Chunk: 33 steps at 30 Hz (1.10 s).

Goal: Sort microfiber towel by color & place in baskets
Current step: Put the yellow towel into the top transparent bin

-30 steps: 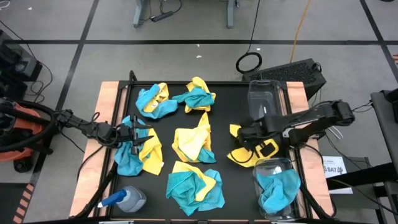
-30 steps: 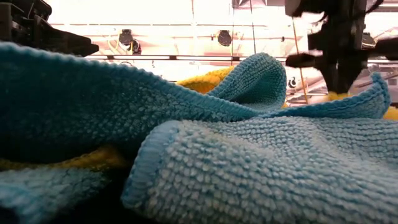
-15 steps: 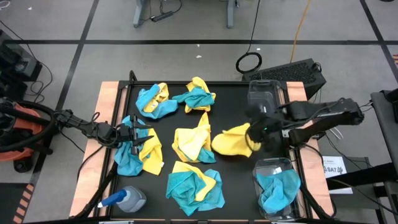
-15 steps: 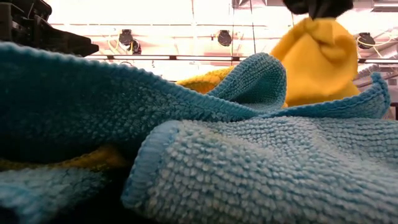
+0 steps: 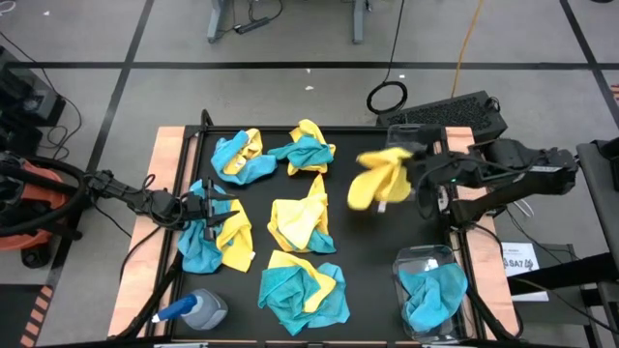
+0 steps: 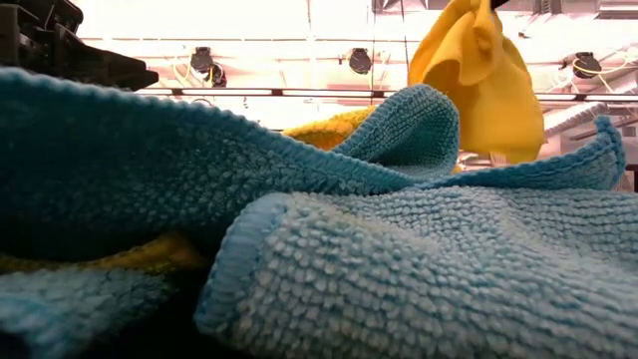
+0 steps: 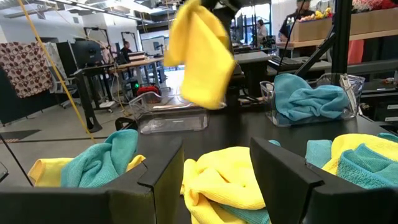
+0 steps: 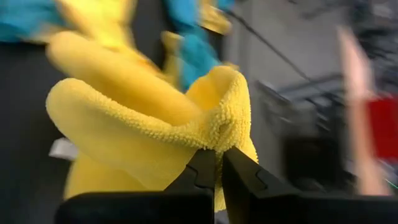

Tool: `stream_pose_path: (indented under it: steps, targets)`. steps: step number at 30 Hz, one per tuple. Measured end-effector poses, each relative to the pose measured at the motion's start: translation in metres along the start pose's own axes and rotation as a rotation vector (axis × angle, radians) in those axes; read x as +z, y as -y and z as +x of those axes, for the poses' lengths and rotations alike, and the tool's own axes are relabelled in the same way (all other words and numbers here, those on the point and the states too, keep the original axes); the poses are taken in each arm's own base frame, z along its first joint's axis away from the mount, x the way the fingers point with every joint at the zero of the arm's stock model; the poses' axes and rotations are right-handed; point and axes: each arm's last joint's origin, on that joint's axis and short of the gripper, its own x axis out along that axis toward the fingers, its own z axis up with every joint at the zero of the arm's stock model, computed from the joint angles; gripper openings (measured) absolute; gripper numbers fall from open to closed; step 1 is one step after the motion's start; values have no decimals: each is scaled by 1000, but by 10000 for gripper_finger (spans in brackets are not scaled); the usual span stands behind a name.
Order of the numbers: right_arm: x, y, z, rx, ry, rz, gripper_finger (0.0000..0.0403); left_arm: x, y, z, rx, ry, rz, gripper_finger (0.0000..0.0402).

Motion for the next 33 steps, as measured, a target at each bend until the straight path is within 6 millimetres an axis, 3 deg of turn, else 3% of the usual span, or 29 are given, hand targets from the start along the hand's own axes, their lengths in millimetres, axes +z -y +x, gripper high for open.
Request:
stream_pose_path:
  steps: [7,14,22,33]
  targets:
    - [-25,14,-11,-281,-167,66,2,0,0,0,0,0,0,192]
    - [-42,22,-9,-300,-289,159,2,0,0,0,-1,0,0,192]
    - [-50,24,-2,-188,-341,243,2,0,0,0,0,0,0,192]
    - [-75,-5,46,-66,-566,251,2,0,0,0,0,0,0,192]
